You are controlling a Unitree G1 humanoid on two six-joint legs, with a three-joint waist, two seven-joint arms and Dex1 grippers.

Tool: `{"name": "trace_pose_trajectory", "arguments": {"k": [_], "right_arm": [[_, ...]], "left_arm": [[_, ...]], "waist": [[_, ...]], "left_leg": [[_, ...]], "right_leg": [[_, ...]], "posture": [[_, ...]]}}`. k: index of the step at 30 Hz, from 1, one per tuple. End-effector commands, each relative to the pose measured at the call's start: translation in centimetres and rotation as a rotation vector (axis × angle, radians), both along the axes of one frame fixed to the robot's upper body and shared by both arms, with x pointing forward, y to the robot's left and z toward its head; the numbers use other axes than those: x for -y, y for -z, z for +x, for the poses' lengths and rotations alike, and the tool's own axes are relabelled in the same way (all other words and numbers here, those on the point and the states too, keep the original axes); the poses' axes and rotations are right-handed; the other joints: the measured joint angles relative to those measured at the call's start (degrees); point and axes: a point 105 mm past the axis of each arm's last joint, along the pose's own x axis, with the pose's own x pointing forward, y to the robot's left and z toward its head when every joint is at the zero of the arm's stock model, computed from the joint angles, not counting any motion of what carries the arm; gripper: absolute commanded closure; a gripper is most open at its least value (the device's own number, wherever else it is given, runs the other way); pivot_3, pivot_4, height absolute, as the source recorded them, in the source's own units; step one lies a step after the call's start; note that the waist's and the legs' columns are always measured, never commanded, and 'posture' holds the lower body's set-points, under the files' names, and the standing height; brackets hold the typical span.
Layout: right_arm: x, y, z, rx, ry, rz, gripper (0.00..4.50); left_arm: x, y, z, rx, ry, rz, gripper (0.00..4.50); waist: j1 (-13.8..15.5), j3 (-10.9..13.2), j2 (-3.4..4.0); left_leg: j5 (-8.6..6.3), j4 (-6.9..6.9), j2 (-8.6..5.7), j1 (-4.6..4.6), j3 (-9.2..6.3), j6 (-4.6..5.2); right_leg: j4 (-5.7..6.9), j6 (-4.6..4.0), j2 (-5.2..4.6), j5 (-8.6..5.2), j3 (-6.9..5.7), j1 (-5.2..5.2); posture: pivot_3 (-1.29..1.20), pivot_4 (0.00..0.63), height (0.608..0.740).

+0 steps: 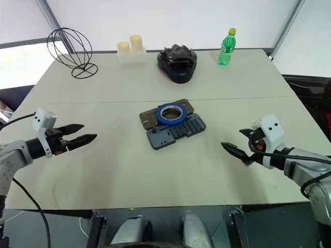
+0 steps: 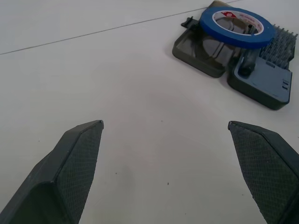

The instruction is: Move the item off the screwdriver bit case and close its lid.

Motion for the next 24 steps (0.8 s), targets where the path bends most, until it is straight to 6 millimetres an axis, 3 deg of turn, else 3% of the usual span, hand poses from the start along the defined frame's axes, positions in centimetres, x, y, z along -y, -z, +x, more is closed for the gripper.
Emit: {"name": "trace_pose_trajectory", "arguments": {"k": [1, 24], "right_arm": [[-0.72, -0.88, -0.1, 0.043, -0.016, -0.004, 0.02], [-0.14, -0.71, 0.48, 0.059, 0.027, -0.014, 0.02]], "left_arm": [[0.04, -0.95, 0.31, 0.044, 0.004, 0.011, 0.06], [0.47, -1.21, 1.15, 0.071, 0.026, -0.005, 0.06]], "waist": [[0.0, 0.0, 0.0], [-0.03, 0.01, -0.01]], "left_leg": [[0.0, 0.0, 0.0, 0.0, 0.0, 0.0], [0.0, 0.0, 0.0, 0.0, 0.0, -0.01]], "right_leg": [[0.0, 0.0, 0.0, 0.0, 0.0, 0.0], [0.01, 0.0, 0.01, 0.0, 0.0, 0.0]], "posture": [[0.0, 0.15, 0.74], [0.0, 0.15, 0.74]]}}
